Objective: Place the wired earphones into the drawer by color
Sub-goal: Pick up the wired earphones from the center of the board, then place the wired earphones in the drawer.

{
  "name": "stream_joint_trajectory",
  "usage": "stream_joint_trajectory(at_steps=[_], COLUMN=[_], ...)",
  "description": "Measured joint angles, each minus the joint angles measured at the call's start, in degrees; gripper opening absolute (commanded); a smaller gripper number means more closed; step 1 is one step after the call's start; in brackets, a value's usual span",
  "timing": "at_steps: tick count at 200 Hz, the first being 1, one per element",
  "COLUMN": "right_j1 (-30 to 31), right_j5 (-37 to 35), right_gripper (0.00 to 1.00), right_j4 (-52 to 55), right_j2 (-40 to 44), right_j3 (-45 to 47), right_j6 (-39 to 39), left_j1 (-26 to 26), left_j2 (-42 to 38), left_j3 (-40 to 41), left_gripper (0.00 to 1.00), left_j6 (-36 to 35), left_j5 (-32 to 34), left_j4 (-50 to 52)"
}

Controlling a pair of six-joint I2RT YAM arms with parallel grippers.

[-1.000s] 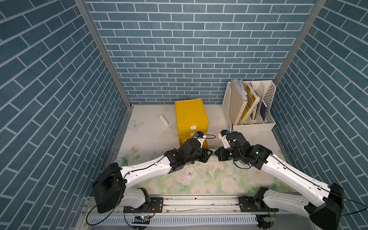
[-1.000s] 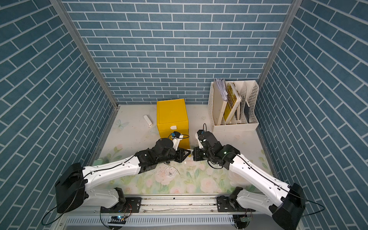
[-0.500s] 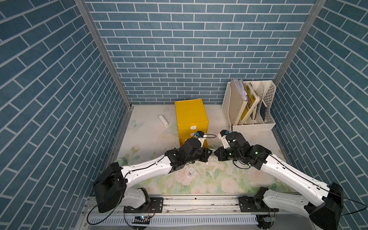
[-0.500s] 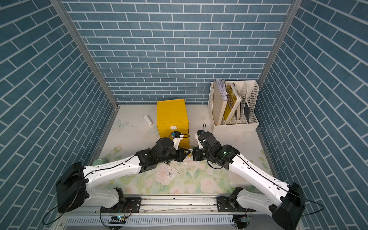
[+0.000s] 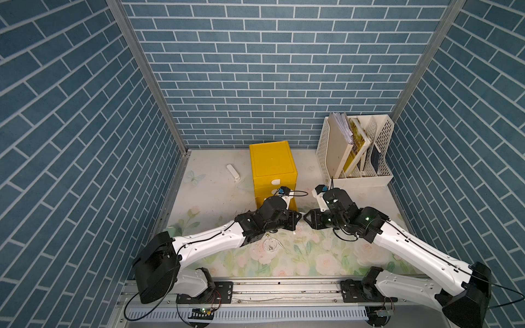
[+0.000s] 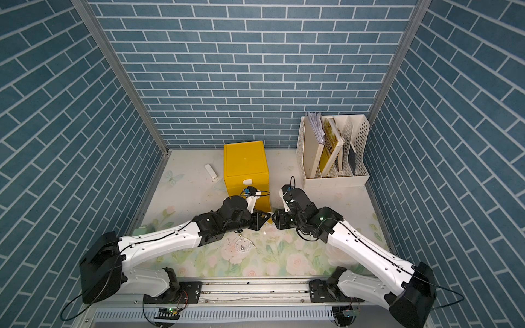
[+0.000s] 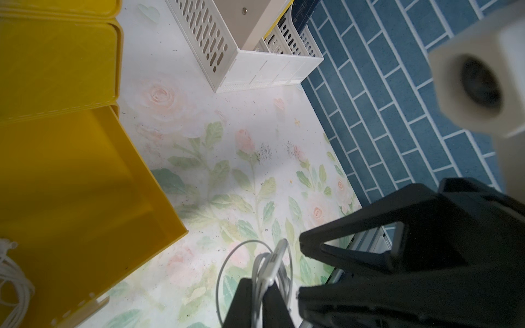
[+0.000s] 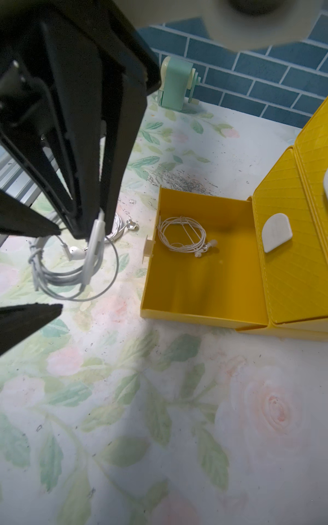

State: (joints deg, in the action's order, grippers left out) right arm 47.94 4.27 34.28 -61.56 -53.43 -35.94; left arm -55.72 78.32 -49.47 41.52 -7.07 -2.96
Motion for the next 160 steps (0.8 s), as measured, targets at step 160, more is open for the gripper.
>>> stream_joint_trajectory(at_steps=[160], right_j1=[-1.77], right_j5=[-2.36], right_gripper=[0.44], right_j4=[1.09], right_j2=[2.27], right_j3=[-0.11], right_j6=[0.0], left_j1=[11.13], left_j2=[-6.12], left_j3=[3.21], left_gripper=[0.12], left_j6=[-2.1], left_j5=[4.85], left_j4=[4.68])
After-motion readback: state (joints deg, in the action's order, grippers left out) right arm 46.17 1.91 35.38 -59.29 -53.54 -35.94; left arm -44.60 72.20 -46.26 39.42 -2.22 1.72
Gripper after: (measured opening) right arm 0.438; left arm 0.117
